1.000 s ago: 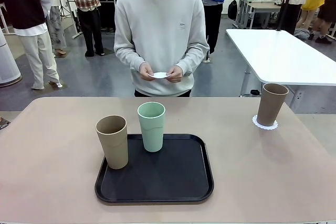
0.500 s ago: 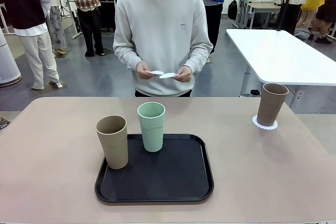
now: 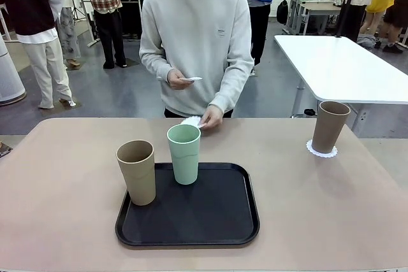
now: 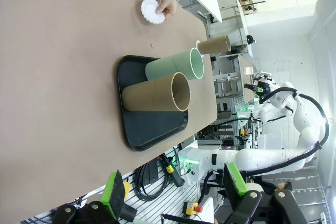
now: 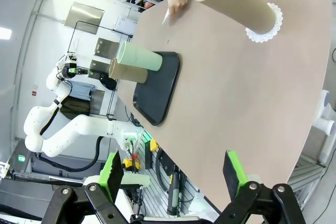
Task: Place coasters on the table and set cups on them.
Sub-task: Take one Reusable plastic cup from the Flat Tray and place it on a coaster set by the human.
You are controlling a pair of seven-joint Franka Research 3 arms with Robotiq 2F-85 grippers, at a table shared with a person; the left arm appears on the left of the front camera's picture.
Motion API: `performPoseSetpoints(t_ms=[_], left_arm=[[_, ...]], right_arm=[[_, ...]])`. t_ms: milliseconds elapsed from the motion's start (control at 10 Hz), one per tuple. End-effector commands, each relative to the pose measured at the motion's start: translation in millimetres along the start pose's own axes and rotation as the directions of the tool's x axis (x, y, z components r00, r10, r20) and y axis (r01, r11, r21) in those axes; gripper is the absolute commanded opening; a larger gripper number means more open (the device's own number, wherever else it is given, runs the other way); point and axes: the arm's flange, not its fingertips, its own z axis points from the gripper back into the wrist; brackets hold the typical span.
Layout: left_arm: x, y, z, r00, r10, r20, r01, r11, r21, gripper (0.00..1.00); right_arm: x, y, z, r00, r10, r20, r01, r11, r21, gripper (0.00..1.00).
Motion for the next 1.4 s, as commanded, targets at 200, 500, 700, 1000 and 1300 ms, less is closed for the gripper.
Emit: performPoseSetpoints(t_ms=[200,500,700,1000,1300], left_arm=[[0.0,-0.1,-0.1,1.000,-0.012,-0.001,0.012,1.000,-0.013,1.00],[0.0,-0.1,-0.1,1.000,-0.012,-0.001,0.012,1.000,-0.013,1.00],[0.0,-0.1,-0.1,1.000,-0.012,-0.001,0.012,1.000,-0.013,1.00],[0.0,-0.1,-0.1,1.000,-0.012,-0.001,0.012,1.000,-0.013,1.00],[0.0,-0.1,-0.1,1.000,-0.012,-0.001,0.012,1.000,-0.013,1.00]], right_arm=[[-0.2,-0.6,0.5,1.000,-0.002,0.004,0.002,1.000,-0.003,1.00],[-0.2,-0.6,0.5,1.000,-0.002,0.004,0.002,1.000,-0.003,1.00],[-0.2,-0.6,0.5,1.000,-0.002,0.004,0.002,1.000,-0.003,1.00],[-0.2,-0.6,0.5,1.000,-0.002,0.004,0.002,1.000,-0.003,1.00],[-0.2,-0.6,0.5,1.000,-0.002,0.004,0.002,1.000,-0.003,1.00]])
